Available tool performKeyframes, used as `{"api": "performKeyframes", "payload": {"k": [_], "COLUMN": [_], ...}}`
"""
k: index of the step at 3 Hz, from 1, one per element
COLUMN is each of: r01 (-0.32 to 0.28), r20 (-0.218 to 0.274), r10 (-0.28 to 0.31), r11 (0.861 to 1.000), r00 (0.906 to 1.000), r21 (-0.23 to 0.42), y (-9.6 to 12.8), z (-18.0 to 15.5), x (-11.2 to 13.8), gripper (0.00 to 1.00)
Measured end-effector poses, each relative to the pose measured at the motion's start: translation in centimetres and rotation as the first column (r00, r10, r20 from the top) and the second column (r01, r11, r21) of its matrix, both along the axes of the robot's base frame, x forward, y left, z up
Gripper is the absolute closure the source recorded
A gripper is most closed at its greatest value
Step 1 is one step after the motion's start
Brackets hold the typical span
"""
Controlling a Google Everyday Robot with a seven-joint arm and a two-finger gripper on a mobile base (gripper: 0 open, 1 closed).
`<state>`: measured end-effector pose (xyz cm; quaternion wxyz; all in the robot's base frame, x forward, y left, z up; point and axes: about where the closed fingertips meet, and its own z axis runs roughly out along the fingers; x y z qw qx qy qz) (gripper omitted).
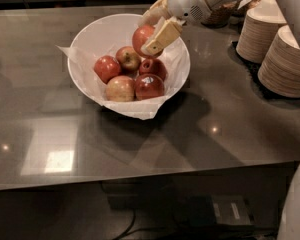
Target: Pick apple from white bowl
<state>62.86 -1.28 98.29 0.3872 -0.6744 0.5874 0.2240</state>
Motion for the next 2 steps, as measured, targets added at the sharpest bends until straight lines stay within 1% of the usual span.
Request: {"api": "performKeyframes", "payload": {"k": [1, 2], "r01": [-0.008, -0.008], "r20": [0.027, 0.027], "r10": [0.006, 0.006], "r11": [0.999, 0.999], "r00": [0.9996, 0.9996], "r21": [0.039, 0.039], "y": [-0.61, -0.61], "z": [2.16, 2.16], "x": [-0.03, -0.03], "gripper": [1.0, 1.0]}}
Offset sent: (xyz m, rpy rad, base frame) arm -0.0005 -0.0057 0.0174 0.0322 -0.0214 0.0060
